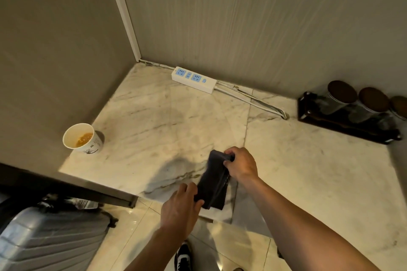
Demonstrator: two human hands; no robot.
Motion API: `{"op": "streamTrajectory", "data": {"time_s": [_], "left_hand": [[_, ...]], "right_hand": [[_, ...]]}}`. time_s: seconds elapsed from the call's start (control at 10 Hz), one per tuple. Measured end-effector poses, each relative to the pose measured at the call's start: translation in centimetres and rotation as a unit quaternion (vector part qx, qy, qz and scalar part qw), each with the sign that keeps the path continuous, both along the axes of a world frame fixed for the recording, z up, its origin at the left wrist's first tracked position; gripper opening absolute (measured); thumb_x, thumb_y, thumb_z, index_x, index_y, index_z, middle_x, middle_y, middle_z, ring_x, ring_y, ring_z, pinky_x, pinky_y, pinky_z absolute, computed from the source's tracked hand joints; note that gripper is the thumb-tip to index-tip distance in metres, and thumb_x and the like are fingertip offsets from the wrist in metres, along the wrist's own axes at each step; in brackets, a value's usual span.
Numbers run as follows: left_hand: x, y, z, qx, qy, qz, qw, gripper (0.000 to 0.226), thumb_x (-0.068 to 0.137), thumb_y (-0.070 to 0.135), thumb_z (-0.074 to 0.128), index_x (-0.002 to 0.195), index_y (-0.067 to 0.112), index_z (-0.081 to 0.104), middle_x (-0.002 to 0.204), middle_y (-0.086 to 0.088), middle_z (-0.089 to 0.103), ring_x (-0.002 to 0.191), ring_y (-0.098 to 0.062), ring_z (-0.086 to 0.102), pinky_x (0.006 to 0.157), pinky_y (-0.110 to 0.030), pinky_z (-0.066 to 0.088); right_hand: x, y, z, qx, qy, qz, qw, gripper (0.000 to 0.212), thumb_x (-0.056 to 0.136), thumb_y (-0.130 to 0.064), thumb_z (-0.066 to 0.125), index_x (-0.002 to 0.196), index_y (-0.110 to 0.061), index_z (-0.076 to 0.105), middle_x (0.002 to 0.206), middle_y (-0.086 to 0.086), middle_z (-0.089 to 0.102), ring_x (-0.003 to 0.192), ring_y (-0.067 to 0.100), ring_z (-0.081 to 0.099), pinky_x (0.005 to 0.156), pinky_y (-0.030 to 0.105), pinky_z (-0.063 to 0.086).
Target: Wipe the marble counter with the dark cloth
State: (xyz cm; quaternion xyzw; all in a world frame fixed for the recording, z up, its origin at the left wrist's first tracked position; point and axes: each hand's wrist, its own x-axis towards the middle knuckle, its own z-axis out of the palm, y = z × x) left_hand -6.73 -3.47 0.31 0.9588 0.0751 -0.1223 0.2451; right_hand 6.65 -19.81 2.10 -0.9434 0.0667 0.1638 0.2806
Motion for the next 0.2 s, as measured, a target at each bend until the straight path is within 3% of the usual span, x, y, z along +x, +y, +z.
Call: {"op": "streamTrajectory", "data": {"time_s": [0.2], "left_hand": [[0.54,-0.21,1.19,0.018,0.004,0.002,1.000,0.022,0.088,0.053,0.050,0.097,0.035,0.042,0.095,0.012,0.051,0.080,-0.006,0.055,0.065,-0.024,0.052]], "right_hand": [[-0.94,-0.55,0.67,0.050,-0.018,-0.034,0.998,0.025,0.091,-0.023,0.059,0.115,-0.019,0.062,0.115,0.003,0.062,0.100,0.019,0.059,0.080,0.023,0.042]]}}
